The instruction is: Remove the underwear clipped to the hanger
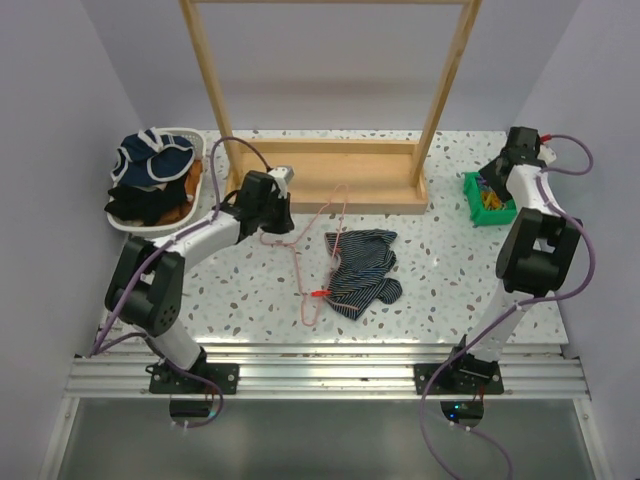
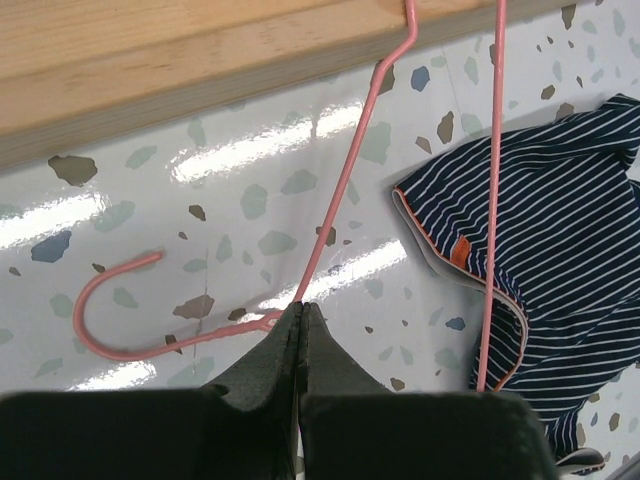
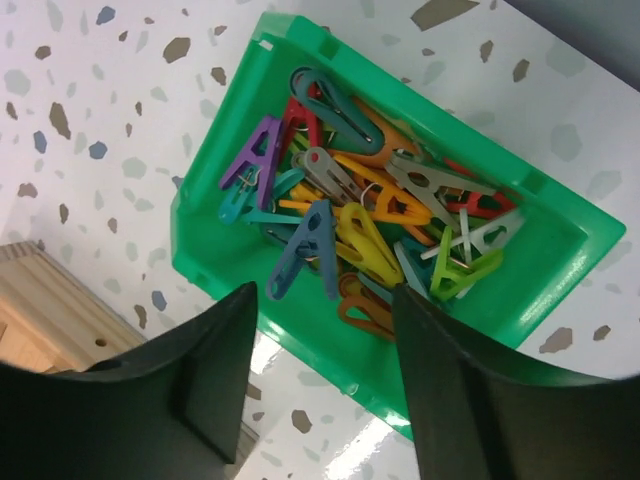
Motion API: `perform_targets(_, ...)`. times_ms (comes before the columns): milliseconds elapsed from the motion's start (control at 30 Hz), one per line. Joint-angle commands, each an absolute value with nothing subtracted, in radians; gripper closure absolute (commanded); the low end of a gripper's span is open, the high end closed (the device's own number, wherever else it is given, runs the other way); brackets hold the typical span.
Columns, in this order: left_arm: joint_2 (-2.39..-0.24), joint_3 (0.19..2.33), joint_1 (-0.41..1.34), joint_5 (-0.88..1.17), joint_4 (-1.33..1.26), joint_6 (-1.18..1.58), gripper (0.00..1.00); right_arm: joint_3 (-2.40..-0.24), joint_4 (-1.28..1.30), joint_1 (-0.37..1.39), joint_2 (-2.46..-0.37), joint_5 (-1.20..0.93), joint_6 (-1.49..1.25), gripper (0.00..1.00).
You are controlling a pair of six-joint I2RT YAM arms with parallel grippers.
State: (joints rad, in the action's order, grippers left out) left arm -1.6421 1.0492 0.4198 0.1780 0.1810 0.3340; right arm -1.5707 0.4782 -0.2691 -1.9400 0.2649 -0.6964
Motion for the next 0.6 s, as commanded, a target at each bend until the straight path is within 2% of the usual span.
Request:
perform_targets(0,-1.678,1.124,0.411,0.169,0.152,0.287,1.00,-1.652,0.445,-0.272,-1.931,0.213,-0.689,0.38)
perform_targets(33,-1.698,1.134,0.410,0.169,0.147,0.279,0.95,-1.660,0.459,-0.272,-1.927,0.218,-0.684,0.28)
perform_targets(100,-1.730,1.166,0.407,0.179,0.144,0.249,0.85,-1.660,0.471,-0.272,-1.904,0.229,-0.672,0.21)
perform_targets(133,-1.741,1.178,0.403,0.181,0.144,0.238,0.75,-1.654,0.483,-0.272,-1.892,0.233,-0.670,0.20)
perform_targets(233,-1.787,1.227,0.399,0.179,0.159,0.195,0.62,-1.637,0.553,-0.270,-1.821,0.227,-0.675,0.19)
perform_targets(333,-1.828,1.256,0.397,0.178,0.173,0.149,0.55,-1.548,0.612,-0.264,-1.692,0.183,-0.686,0.17)
perform_targets(433,-1.856,1.266,0.397,0.219,0.173,0.109,0.53,-1.415,0.621,-0.217,-1.541,0.135,-0.684,0.15)
perform_targets(567,-1.904,1.296,0.400,0.310,0.209,0.043,0.52,-1.359,0.687,-0.118,-1.462,0.095,-0.647,0.14)
